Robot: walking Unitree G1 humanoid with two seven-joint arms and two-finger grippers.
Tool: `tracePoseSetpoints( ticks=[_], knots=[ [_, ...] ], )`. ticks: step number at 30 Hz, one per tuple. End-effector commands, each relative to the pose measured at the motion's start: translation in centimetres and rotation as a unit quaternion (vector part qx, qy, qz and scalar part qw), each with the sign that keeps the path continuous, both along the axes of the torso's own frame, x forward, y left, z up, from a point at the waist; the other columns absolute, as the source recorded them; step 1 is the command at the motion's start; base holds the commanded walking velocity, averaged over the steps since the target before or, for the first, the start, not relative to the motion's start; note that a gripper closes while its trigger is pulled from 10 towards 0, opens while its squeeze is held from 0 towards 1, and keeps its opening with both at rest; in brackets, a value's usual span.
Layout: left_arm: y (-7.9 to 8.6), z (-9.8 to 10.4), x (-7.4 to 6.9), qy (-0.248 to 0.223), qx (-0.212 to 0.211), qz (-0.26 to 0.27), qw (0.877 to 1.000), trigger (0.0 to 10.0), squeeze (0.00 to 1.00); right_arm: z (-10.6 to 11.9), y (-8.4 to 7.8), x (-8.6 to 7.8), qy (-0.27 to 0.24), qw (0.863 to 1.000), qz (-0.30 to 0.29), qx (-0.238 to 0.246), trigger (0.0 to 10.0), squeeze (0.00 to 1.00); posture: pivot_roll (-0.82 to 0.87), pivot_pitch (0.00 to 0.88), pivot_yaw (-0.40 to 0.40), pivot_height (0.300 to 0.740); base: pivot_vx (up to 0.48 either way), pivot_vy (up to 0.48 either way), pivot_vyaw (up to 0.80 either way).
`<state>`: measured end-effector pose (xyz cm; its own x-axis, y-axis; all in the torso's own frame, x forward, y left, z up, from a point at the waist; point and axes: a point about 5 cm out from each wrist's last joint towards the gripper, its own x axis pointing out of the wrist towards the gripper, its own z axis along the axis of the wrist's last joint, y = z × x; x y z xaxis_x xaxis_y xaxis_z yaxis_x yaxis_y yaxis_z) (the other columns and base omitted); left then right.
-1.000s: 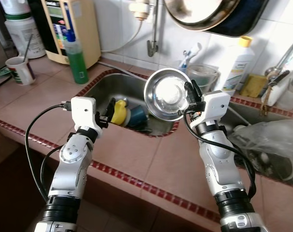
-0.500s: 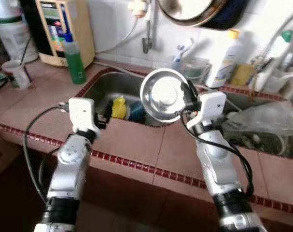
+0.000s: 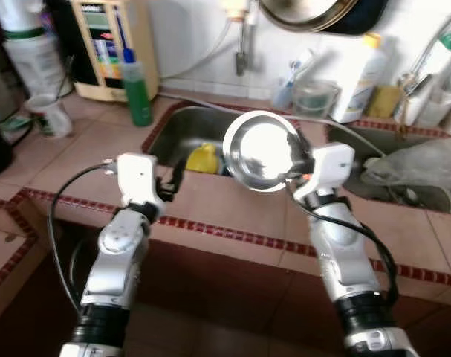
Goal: Kitchen organization
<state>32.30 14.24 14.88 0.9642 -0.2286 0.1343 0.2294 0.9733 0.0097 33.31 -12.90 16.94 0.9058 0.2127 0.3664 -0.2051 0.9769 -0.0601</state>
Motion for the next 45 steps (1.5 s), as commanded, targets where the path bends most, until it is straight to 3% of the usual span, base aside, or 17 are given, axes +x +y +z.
tracePoseSetpoints(
  ticks=[1,9,33,38,45],
  knots=[
    [0.7,0.3,0.0,-0.003,0.015,0.009,1.000,10.0,0.00,0.9,0.8,0.1,-0.017,1.000,0.010,0.004,10.0,0.00,-0.05,0.000,-0.012,0.740,0.000,0.000,0.00],
    [0.3,0.2,-0.3,-0.008,0.026,-0.007,1.000,10.0,0.00,0.4,0.9,-0.1,-0.010,1.000,0.014,0.001,10.0,0.00,-0.04,0.000,-0.015,0.740,0.103,0.000,0.00],
    [0.2,0.4,-0.4,-0.015,0.030,-0.011,0.999,10.0,0.00,0.5,1.2,0.0,-0.010,1.000,0.019,-0.001,10.0,0.00,-0.04,0.000,-0.017,0.740,0.415,0.000,0.00],
    [0.1,0.5,-0.6,-0.023,0.019,-0.013,0.999,10.0,0.00,0.4,1.2,-0.1,-0.008,1.000,0.019,-0.001,10.0,0.00,-0.04,0.000,-0.016,0.740,0.000,0.000,0.00],
    [-0.5,0.2,-1.1,-0.018,0.034,-0.043,0.998,10.0,0.00,-0.4,0.5,0.1,0.012,1.000,0.010,-0.008,10.0,0.00,-0.04,0.000,-0.013,0.740,0.000,0.000,0.00]
  ],
)
